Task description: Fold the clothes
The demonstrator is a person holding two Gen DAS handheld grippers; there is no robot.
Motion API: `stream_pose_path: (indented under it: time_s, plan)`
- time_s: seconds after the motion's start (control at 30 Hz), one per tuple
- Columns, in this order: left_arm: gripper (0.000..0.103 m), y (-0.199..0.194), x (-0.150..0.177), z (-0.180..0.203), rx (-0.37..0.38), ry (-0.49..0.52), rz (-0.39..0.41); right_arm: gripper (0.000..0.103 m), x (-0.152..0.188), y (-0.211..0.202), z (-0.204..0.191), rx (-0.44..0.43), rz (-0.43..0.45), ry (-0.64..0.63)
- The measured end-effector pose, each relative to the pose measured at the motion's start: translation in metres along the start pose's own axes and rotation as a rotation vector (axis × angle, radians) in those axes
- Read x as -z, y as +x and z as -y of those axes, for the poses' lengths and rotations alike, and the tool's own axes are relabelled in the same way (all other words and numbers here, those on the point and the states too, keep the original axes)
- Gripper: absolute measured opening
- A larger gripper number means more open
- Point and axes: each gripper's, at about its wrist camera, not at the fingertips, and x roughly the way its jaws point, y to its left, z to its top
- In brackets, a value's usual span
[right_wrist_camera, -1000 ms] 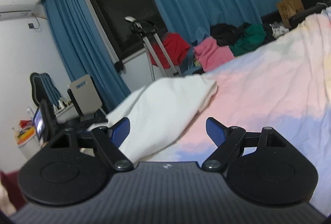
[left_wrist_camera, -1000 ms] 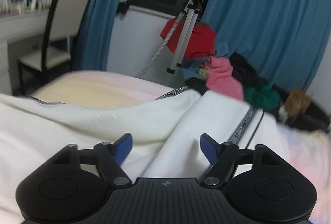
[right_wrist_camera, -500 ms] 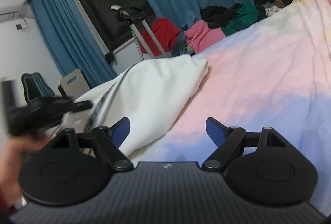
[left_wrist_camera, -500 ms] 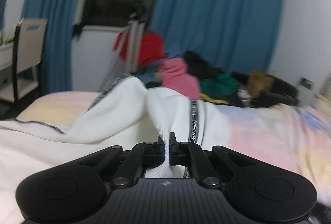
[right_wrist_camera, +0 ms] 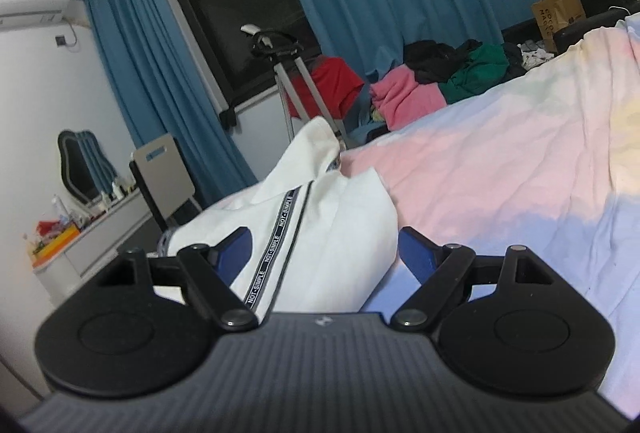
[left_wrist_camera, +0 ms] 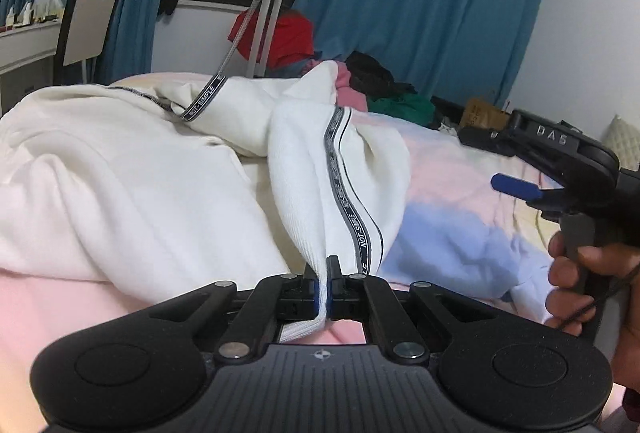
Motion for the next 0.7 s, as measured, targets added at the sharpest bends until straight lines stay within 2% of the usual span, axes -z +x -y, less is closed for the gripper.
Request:
stream_pose_path:
  time_s: [0.1, 0.27, 0.4, 0.5, 0.7]
  plan:
    - [0.004, 0.004, -0.001, -0.005, 0.044, -0.059, 0.001, 0.078, 0.002, 0.005, -0.007, -0.007, -0.04, -0.024]
    - [0.004, 0.018, 0.011, -0.014, 0.019, -0.111, -0.052, 0.076, 0.007, 0.013, -0.017, -0.019, -0.098, -0.038]
    - [0.004, 0.023, 0.007, -0.022, 0.04, -0.138, -0.04, 0.076, -0.005, 0.039, -0.036, -0.026, -0.136, -0.068]
    - [0.004, 0.028, 0.008, -0.023, 0.057, -0.163, -0.05, 0.076, -0.027, 0.077, -0.054, -0.022, -0.136, -0.108]
    - [0.004, 0.035, 0.006, -0.042, 0.09, -0.265, -0.067, 0.076, -0.075, 0.196, -0.083, 0.059, -0.179, -0.107]
